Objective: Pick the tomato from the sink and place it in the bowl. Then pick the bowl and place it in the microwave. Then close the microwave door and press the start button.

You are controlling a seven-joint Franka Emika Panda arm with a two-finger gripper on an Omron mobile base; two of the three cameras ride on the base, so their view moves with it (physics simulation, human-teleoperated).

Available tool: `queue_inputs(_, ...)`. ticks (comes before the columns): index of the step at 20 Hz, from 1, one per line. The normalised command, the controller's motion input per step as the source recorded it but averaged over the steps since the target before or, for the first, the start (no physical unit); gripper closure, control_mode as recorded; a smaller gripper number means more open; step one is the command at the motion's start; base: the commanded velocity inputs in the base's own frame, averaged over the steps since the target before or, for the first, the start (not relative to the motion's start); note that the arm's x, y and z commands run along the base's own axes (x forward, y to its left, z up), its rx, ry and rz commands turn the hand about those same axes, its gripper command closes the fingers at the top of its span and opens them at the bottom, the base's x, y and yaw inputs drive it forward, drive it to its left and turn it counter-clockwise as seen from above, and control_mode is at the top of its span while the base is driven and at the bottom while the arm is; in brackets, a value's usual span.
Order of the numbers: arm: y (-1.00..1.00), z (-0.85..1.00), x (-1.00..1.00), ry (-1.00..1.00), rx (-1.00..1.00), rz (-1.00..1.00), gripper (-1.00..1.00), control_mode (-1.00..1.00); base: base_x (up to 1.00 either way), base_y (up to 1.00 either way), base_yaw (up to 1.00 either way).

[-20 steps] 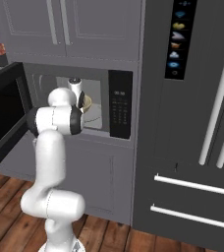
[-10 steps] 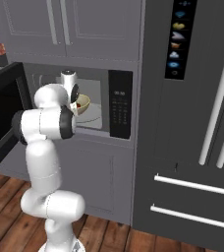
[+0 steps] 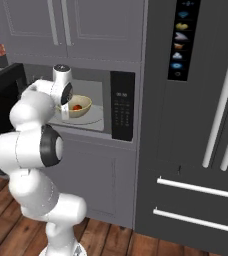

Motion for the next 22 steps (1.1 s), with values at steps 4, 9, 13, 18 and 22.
queue_inputs(4,0.00,0.97,-1.00,0.03,0.00,0.00,-1.00,-1.00,0.00,0.00,0.00)
queue_inputs(9,0.00,0.88,-1.00,0.07,0.00,0.00,-1.00,-1.00,0.00,0.00,0.00)
queue_inputs(13,-0.08,0.43,-1.00,0.00,0.04,0.09,-1.00,-1.00,0.00,0.00,0.00)
queue_inputs(18,-0.14,0.42,-1.00,0.00,0.05,0.14,-1.00,-1.00,0.00,0.00,0.00)
queue_inputs(22,0.00,0.31,-1.00,-0.02,0.00,0.17,-1.00,-1.00,0.00,0.00,0.00)
